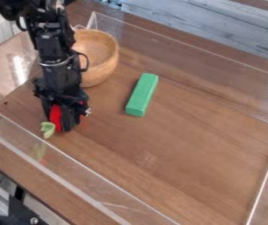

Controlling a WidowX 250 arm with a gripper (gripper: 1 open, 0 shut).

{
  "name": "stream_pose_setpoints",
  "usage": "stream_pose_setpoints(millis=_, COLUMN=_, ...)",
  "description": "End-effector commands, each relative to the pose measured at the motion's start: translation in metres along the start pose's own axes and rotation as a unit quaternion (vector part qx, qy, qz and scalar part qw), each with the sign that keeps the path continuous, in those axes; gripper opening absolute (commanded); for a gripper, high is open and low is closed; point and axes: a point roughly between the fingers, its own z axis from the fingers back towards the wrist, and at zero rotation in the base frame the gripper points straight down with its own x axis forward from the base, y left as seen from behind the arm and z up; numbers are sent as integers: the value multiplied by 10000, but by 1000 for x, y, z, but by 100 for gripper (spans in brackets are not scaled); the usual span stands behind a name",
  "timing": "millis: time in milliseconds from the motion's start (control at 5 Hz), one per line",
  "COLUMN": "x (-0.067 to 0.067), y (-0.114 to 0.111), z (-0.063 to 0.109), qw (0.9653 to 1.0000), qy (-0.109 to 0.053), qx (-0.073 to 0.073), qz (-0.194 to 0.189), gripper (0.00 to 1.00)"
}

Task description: Move the red object to the right side of the table

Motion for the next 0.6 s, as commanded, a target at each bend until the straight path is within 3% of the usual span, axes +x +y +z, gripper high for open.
stream_pose_setpoints(millis=0, x=2, y=8, z=24, qw=9998, qy=-167, qx=56, qz=101, gripper=0)
stream_pose_setpoints(millis=400, x=2, y=16, z=39, qw=9997, qy=-108, qx=17, qz=229, gripper=0)
